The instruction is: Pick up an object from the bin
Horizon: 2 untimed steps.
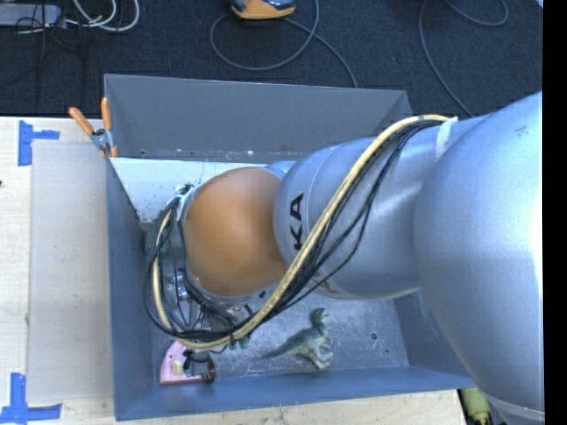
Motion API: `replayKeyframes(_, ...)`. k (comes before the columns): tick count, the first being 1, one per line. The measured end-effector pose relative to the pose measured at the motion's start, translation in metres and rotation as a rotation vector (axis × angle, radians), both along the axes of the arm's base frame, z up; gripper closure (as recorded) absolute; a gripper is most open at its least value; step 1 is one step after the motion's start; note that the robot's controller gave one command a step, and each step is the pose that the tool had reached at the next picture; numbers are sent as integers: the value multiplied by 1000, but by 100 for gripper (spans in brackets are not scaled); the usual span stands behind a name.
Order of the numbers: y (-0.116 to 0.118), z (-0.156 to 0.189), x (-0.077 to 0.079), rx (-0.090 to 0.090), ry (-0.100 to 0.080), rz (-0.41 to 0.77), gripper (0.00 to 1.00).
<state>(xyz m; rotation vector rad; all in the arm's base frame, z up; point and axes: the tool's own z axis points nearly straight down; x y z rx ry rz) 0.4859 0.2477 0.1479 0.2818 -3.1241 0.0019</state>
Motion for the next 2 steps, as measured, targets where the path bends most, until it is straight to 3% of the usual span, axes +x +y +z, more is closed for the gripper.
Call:
replayKeyframes(1,-2,-42,-2,-1,4,77,0)
replayKeyframes(2,-1,-27,-15,1,3,209,0)
